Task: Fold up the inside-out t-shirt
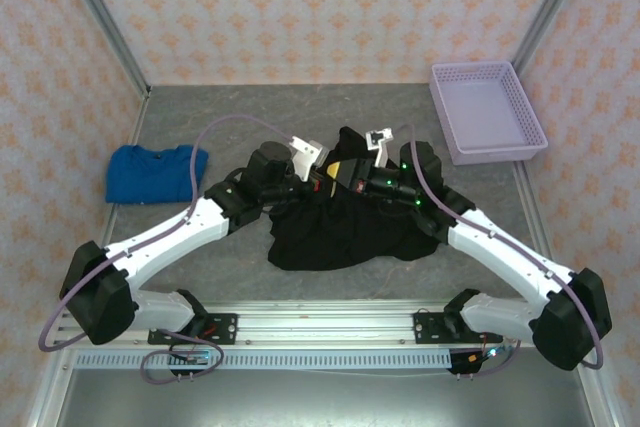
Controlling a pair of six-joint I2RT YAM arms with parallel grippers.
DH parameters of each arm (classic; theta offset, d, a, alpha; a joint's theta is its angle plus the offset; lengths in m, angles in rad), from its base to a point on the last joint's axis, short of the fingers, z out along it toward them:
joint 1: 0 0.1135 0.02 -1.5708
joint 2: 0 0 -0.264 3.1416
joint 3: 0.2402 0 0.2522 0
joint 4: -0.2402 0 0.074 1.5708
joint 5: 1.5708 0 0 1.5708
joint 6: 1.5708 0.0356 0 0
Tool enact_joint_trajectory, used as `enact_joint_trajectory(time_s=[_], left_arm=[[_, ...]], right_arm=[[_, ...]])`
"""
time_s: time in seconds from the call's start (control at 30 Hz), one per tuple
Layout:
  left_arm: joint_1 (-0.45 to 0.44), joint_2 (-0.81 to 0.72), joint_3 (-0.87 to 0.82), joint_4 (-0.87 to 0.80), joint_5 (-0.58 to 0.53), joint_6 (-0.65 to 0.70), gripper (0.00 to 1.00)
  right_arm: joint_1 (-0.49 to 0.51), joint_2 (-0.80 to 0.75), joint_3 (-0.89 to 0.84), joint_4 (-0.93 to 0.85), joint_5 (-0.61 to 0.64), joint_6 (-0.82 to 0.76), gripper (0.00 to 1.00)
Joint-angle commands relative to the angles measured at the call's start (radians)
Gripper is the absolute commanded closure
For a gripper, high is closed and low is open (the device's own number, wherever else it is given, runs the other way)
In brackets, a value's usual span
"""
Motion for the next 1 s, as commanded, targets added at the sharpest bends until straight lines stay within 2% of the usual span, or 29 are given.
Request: enact_joint_trajectory(time_s=[0.0,0.07,0.13,0.2,0.27,0.33,0.4,0.57,0.67,0.97], left_arm=[[0.002,-0.057,0.040,0.012,0.108,-0.024,1.00],[0.002,-0.089,0.063,-0.054,0.159,-0.085,1.00],[0.002,-0.111,0.096,-0.159,0.128,-0.145,1.00],[0.008,-0.124,0.130,-0.260,0.078,-0.217,1.00],[0.021,-0.122,0.154,-0.317,0.081,-0.300,1.00],[0.024,-0.115,0.163,-0.334,0.088,-0.350,1.00],[0.025,-0.110,0.161,-0.344,0.080,-0.370,1.00],[0.027,-0.087,0.169,-0.321,0.102,-0.398,1.00],[0.028,-0.083,0.178,-0.339,0.095,-0.383,1.00],[0.029,-0.092,0.173,-0.344,0.088,-0.379,1.00]], right_arm=[[-0.020,-0.035,0.057,-0.143,0.076,-0.066,1.00],[-0.021,-0.038,0.132,-0.364,0.226,-0.175,0.98],[-0.019,-0.036,0.186,-0.521,0.344,-0.268,0.84],[-0.013,-0.050,0.189,-0.584,0.404,-0.328,0.73],[0.008,-0.092,0.141,-0.573,0.420,-0.382,0.66],[0.033,-0.135,0.091,-0.545,0.416,-0.410,0.66],[0.051,-0.170,0.054,-0.521,0.403,-0.418,0.67],[0.118,-0.216,-0.030,-0.475,0.381,-0.481,0.58],[0.149,-0.202,-0.064,-0.433,0.387,-0.522,0.53],[0.181,-0.096,-0.123,-0.330,0.441,-0.534,0.52]])
